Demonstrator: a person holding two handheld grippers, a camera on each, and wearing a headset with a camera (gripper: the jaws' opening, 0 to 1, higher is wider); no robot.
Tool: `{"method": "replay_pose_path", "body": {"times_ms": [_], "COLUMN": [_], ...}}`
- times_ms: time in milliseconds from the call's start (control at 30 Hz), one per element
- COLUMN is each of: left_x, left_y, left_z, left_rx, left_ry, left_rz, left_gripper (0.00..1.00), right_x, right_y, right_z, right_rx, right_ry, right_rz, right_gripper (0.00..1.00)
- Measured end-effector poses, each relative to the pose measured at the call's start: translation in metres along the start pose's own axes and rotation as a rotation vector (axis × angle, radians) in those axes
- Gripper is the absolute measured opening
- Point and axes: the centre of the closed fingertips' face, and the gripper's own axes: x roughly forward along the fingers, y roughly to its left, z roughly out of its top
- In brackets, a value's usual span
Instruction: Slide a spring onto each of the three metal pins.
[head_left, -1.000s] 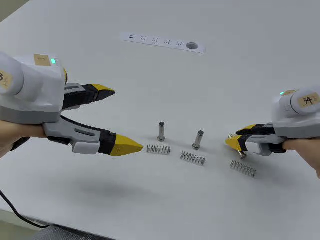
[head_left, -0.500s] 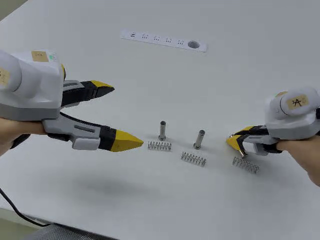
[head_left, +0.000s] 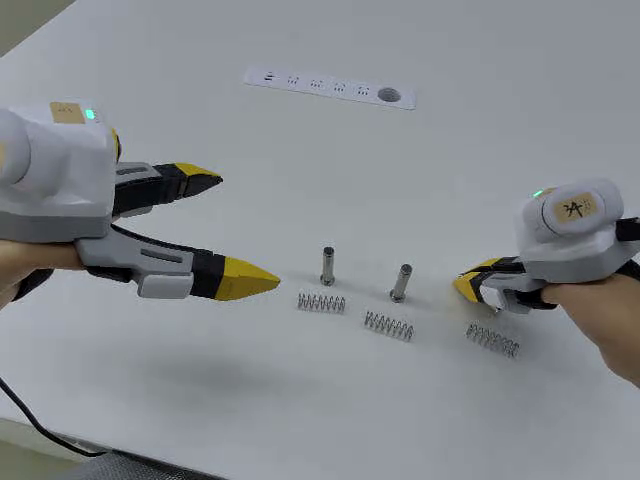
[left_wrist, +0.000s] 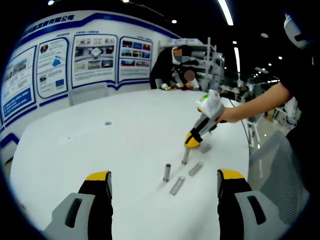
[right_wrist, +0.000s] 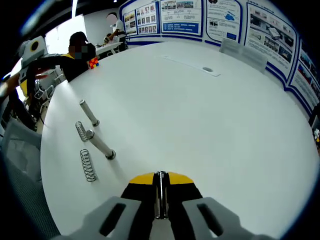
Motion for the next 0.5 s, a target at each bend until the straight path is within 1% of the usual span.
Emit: {"method": "replay_pose_path", "body": {"times_ms": [200, 500], "left_x": [-0.0004, -0.0026], "left_y": [-0.0042, -0.0065], "left_z": [0.0013, 0.0039], "left_rx": [0.003, 0.0], "left_ry": [-0.001, -0.01], "left_rz": [0.0, 0.009], "left_gripper": [0.89, 0.88], "right_x": [0.0, -0.0085], "right_y": [0.0003, 0.0023], "right_z": [-0.0008, 0.0036], "right_rx": [0.025, 0.02], "right_ry": [0.014, -0.022], "right_rz": [0.005, 0.001], "right_gripper": [0.09, 0.09]}}
